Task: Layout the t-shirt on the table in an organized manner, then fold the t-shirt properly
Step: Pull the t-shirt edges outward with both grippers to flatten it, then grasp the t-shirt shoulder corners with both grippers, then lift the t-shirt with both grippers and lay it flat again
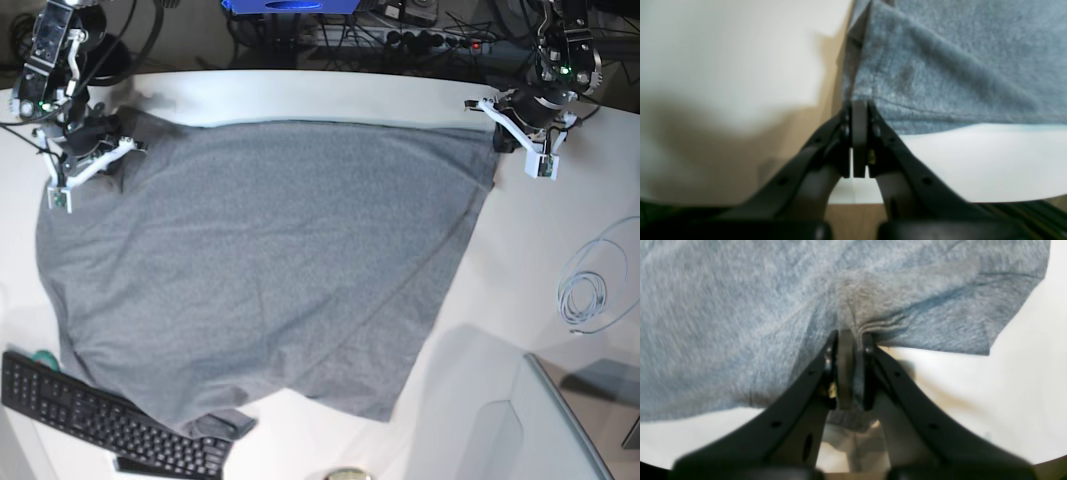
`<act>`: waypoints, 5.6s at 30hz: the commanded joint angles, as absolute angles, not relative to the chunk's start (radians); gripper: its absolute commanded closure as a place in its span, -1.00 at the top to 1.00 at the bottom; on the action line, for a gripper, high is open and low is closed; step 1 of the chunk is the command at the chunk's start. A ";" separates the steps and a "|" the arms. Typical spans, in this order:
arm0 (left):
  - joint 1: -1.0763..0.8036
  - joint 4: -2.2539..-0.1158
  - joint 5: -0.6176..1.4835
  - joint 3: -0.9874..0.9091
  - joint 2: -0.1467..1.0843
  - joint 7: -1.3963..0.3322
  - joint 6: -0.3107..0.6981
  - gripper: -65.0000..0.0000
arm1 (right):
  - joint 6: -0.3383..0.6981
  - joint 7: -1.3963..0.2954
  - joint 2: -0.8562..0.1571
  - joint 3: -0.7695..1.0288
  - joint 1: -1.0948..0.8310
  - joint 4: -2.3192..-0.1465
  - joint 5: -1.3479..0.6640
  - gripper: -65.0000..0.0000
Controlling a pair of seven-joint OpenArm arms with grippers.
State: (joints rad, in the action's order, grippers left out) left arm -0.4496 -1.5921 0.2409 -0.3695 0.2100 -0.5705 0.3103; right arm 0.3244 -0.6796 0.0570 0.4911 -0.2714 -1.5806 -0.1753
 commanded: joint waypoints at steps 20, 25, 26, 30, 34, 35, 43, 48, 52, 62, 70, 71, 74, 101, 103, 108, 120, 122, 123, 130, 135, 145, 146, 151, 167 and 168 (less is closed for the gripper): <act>-0.447 -1.546 0.255 -0.374 0.228 -0.556 0.306 -1.00 | 0.232 -0.914 0.114 0.538 -0.415 -1.736 -0.460 -0.34; -0.452 -1.601 0.249 -0.378 0.228 -0.556 0.306 -1.00 | 0.226 -0.949 0.119 0.585 -0.447 -1.811 -0.552 0.20; -0.452 -1.607 0.249 -0.378 0.228 -0.556 0.306 -1.00 | 0.225 -0.906 0.120 0.610 -0.450 -1.839 -0.558 0.20; -0.455 -1.604 0.249 -0.383 0.229 -0.558 0.306 -1.00 | 0.223 -0.780 0.087 0.707 -0.401 -1.856 -0.553 0.21; -0.469 -1.612 0.255 -0.377 0.229 -0.558 0.306 -1.00 | 0.229 -0.811 -0.021 0.771 -0.262 -1.635 -0.555 0.22; -0.469 -1.610 0.255 -0.377 0.229 -0.558 0.306 -1.00 | 0.232 -0.808 -0.048 0.776 -0.231 -1.560 -0.555 0.22; -0.473 -1.607 0.255 -0.383 0.229 -0.558 0.306 -1.00 | 0.263 -0.808 -0.110 0.766 -0.176 -1.328 -0.556 0.21; -0.473 -1.607 0.255 -0.384 0.229 -0.558 0.306 -1.00 | 0.364 -0.817 -0.085 0.694 -0.200 -1.322 -0.556 0.20; -0.472 -1.609 0.255 -0.384 0.229 -0.558 0.306 -1.00 | 0.383 -0.811 -0.056 0.671 -0.209 -1.323 -0.559 0.20; -0.475 -1.610 0.251 -0.384 0.229 -0.558 0.302 -1.00 | 0.407 -0.809 -0.054 0.680 -0.203 -1.322 -0.559 -1.00; -0.539 -1.658 0.257 -0.435 0.223 -0.558 0.302 -0.32 | 0.406 -0.809 -0.053 0.673 -0.205 -1.322 -0.556 -1.00; -0.553 -1.678 0.257 -0.464 0.205 -0.558 0.302 -0.23 | 0.404 -0.809 -0.053 0.673 -0.206 -1.322 -0.556 -1.00; -0.598 -1.725 0.255 -0.579 0.153 -0.558 0.305 -0.15 | 0.404 -0.811 -0.053 0.674 -0.209 -1.322 -0.556 -1.00; -0.426 -1.518 0.259 -0.677 0.008 -0.552 0.526 0.78 | 0.407 -0.817 -0.061 0.668 -0.211 -1.322 -0.555 -1.00; -0.420 -1.486 0.259 -0.674 0.008 -0.552 0.526 0.78 | 0.407 -0.817 -0.061 0.668 -0.209 -1.322 -0.555 -1.00; -0.409 -1.432 0.259 -0.634 0.008 -0.552 0.527 0.77 | 0.407 -0.816 -0.061 0.668 -0.209 -1.322 -0.555 -1.00; -0.415 -1.417 0.254 -0.625 0.016 -0.585 0.650 -1.00 | 0.409 -0.823 -0.061 0.667 -0.240 -1.388 -0.555 -1.00; -0.429 -1.489 0.257 -0.685 0.028 -0.651 0.651 -1.00 | 0.409 -0.858 -0.061 0.664 -0.265 -1.460 -0.556 -1.00; -0.441 -1.531 0.257 -0.710 0.028 -0.670 0.651 -1.00 | 0.409 -0.874 -0.061 0.659 -0.275 -1.492 -0.556 -1.00; -0.421 -1.715 0.249 -0.702 0.028 -0.682 0.645 -1.00 | 0.403 -0.958 -0.071 0.605 -0.226 -1.626 -0.552 -1.00; -0.191 -1.652 0.170 -0.532 0.050 -0.776 0.561 -1.00 | 0.343 -0.954 -0.136 0.522 -0.015 -1.529 -0.452 -1.00; 0.575 -1.274 -0.065 -0.308 0.050 -0.779 0.503 -1.00 | 0.346 -0.845 -0.320 0.308 0.616 -1.202 -0.355 -1.00; 0.656 -1.244 -0.070 -0.303 0.050 -0.779 0.503 -1.00 | 0.346 -0.831 -0.338 0.286 0.664 -1.208 -0.355 -1.00; 0.928 -1.259 -0.068 -0.312 0.044 -0.782 0.503 -1.00 | 0.406 -0.791 -0.418 0.252 0.794 -1.357 -0.355 -1.00; -0.021 -1.900 0.170 -0.601 0.050 -0.852 0.509 -1.00 | 0.430 -0.883 -0.185 0.545 -0.077 -1.905 -0.354 -1.00; -0.087 -1.871 0.183 -0.599 0.050 -0.802 0.507 -1.00 | 0.430 -0.854 -0.159 0.541 -0.122 -1.857 -0.354 -1.00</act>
